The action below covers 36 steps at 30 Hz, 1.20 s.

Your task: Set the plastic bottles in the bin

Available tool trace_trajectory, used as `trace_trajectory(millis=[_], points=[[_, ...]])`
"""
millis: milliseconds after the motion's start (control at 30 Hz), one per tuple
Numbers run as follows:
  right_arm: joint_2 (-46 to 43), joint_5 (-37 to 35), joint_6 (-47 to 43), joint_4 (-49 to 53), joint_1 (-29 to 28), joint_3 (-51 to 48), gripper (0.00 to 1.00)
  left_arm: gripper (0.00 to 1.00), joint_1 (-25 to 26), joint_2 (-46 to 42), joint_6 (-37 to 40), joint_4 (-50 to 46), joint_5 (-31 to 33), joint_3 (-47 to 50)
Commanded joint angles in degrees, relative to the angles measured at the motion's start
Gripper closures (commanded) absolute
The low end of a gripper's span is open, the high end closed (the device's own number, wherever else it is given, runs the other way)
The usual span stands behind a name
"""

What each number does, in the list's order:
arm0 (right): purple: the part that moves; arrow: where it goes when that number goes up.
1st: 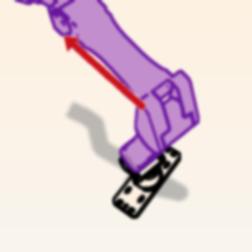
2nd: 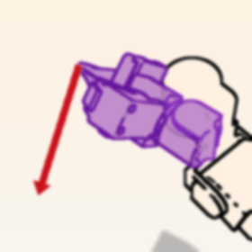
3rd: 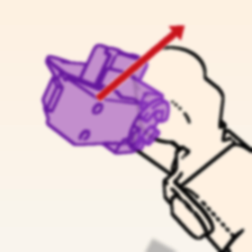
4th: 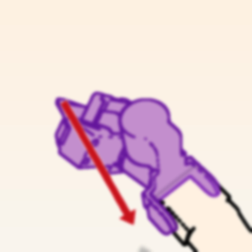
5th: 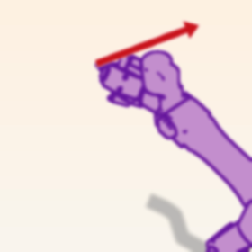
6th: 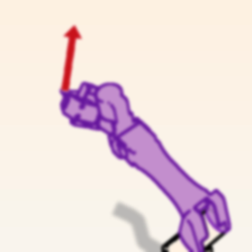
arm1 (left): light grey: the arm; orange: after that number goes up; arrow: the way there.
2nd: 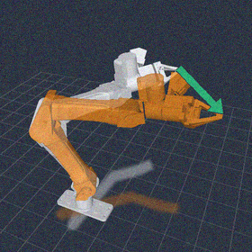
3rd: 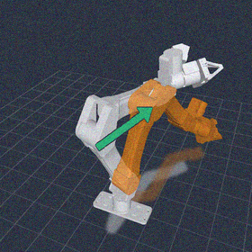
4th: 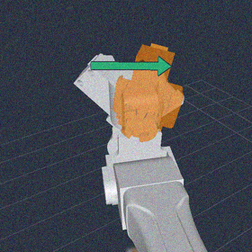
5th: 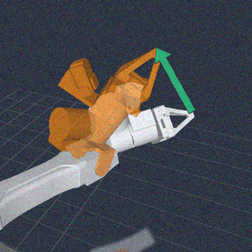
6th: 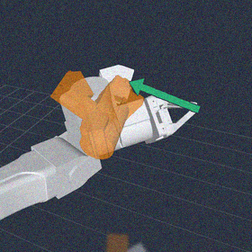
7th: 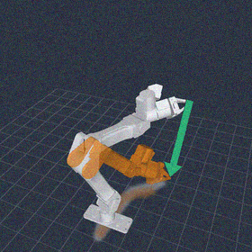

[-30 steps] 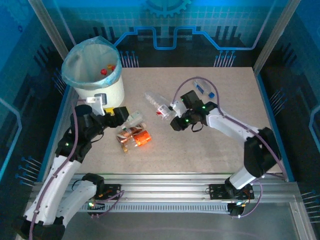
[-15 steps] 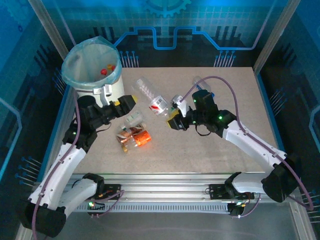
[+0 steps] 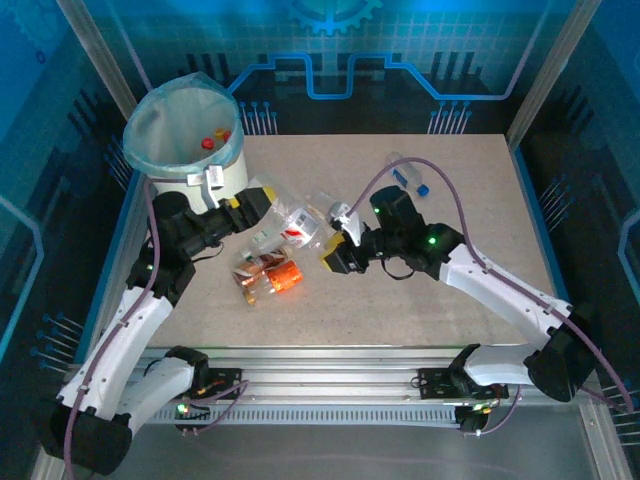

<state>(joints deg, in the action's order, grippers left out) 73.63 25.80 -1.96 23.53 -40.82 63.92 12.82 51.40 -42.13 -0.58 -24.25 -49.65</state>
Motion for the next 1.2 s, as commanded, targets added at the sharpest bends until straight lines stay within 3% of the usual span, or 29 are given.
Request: trace_trajectory(millis=[0,133,333,367,467,500,533,667,733,900,1000,1167], points=[[0.88,0.71,-3.71,1.71,-2.83,3.99,0.71,0.22,0.36,-1.38,0.72,-0.53,2.29,1.04],[1.4,-1.17,-4.11,2.66,-3.82,4.96,0.7,0.39,0.36,-2.33,1.44,-1.84,3.6,0.87],[1.23,-3.8,-3.25,2.75,-4.24,5.79,0.61,0.46,0.35,-3.92,2.22,-2.95,5.65,0.4],[1.1,-4.8,-2.86,2.62,-4.33,5.97,0.55,0.46,0.36,-4.2,2.5,-3.31,6.22,-0.01],[0.67,-9.7,-1.08,2.31,-4.49,6.89,0.24,0.44,0.3,-4.89,4.96,-5.32,9.25,-2.77],[0.4,-11.08,-0.67,2.23,-4.51,7.3,0.07,0.44,0.26,-5.15,6.59,-7.07,11.59,-4.55],[0.17,-11.95,-0.55,2.09,-4.51,7.52,0.0,0.44,0.27,-5.13,8.39,-8.61,13.98,-6.44],[-0.69,-13.32,-0.59,0.41,-4.5,8.1,0.0,0.43,-0.05,-2.6,18.79,-16.02,26.59,-18.32],[-0.32,-13.7,-0.71,0.33,-4.5,8.77,0.0,0.42,-1.21,0.49,24.43,-17.99,29.84,-24.85],[1.4,-13.74,-0.83,1.56,-4.48,10.67,0.0,0.41,-9.53,10.44,31.53,-22.5,31.63,-41.14],[2.11,-13.49,-0.77,2.25,-4.47,11.41,0.0,0.41,-15.36,16.0,32.46,-21.94,31.69,-46.34],[2.16,-13.53,-1.15,3.29,-4.62,11.84,0.0,0.4,-19.38,23.82,40.32,-16.01,32.26,-49.29]])
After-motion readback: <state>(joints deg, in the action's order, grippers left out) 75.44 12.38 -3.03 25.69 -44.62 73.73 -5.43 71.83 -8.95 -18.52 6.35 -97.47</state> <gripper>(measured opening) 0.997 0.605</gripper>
